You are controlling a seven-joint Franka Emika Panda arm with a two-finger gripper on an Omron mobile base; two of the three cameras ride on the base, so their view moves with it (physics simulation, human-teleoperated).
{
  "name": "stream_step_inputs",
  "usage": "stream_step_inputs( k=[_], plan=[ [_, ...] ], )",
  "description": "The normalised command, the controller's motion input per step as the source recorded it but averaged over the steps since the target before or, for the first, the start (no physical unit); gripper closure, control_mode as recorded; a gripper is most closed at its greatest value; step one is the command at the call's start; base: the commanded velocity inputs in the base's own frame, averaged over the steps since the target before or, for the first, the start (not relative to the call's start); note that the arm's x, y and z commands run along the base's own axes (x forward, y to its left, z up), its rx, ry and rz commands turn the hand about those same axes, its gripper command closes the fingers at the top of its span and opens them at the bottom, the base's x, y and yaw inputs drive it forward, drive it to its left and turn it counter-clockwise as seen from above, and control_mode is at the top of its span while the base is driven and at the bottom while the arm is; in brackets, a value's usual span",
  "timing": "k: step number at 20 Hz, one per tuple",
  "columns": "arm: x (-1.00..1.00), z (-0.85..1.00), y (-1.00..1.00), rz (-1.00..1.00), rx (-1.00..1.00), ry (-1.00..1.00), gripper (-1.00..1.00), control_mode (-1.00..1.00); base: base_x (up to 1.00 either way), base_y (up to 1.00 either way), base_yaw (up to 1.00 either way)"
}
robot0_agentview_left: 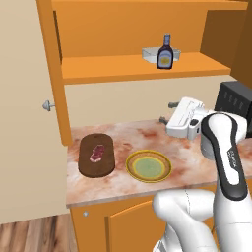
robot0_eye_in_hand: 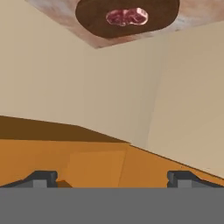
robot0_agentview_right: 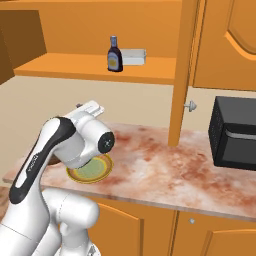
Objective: Pick the steak from the plate and place it on the cutting board. Then pick the condiment bottle from the cabinet and place it next to the cutting board.
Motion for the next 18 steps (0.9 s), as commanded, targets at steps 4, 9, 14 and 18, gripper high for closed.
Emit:
stream_step_inputs(
  k=[4,9,14,18],
  plan=[
    [0.00,0.25,-0.07,-0.04,0.05,0.00,-1.00,-1.00,0.00,0.00,0.00],
    [0.00,0.30,-0.05,-0.05,0.04,0.00,-1.00,-1.00,0.00,0.00,0.00],
    [0.00,0.31,-0.03,-0.05,0.03,0.00,-1.00,-1.00,0.00,0.00,0.00],
    [-0.01,0.27,-0.01,-0.05,0.02,0.00,-1.00,-1.00,0.00,0.00,0.00]
  ],
)
